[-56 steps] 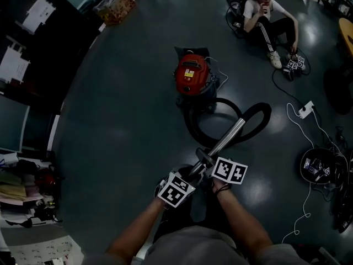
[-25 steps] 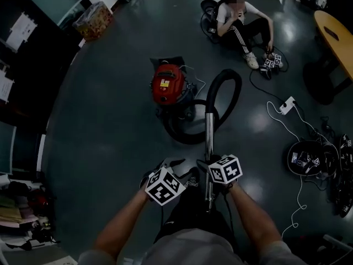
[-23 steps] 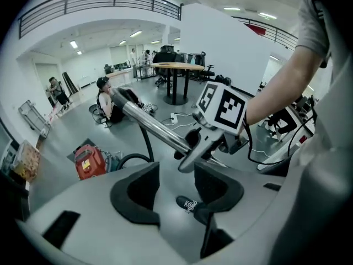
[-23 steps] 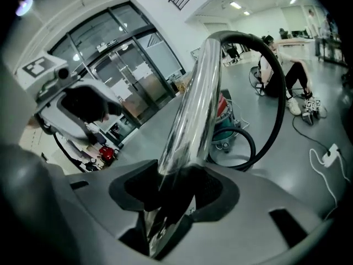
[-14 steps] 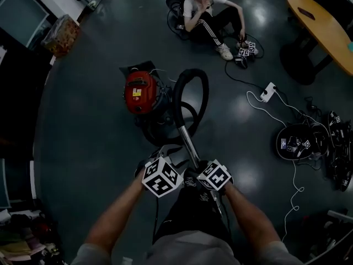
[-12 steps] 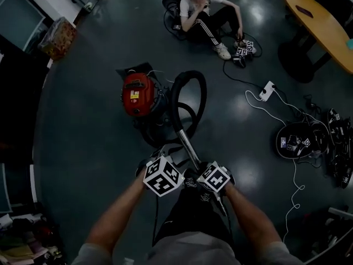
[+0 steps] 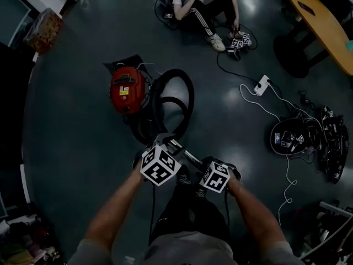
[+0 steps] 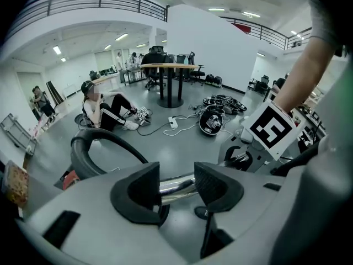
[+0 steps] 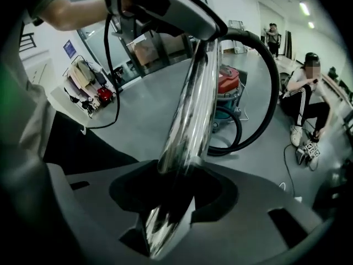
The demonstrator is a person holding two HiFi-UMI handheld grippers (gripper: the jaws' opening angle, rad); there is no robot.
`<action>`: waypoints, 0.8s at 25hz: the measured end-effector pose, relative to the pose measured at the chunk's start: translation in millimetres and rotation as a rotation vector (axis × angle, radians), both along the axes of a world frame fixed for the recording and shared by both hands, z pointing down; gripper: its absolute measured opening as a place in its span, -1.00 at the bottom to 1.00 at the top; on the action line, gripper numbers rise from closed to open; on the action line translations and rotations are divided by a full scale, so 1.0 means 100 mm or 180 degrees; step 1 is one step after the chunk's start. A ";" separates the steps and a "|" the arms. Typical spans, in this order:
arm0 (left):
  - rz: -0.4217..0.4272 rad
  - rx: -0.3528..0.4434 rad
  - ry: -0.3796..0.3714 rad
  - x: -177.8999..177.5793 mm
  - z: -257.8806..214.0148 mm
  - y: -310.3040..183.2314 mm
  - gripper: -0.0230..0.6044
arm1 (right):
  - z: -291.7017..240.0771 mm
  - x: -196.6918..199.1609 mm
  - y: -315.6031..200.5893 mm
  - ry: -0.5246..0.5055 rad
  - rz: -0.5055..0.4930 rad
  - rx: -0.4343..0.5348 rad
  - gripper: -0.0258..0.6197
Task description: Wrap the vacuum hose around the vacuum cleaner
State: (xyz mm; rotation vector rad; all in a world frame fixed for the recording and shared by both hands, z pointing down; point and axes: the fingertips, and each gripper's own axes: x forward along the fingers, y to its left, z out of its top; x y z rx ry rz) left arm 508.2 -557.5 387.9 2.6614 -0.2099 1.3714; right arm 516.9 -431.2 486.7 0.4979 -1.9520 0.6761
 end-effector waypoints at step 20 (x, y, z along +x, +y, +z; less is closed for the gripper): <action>-0.1468 -0.0741 -0.0264 0.02 1.27 -0.05 -0.29 | 0.73 1.17 -0.42 0.0614 -0.1972 0.0082 -0.38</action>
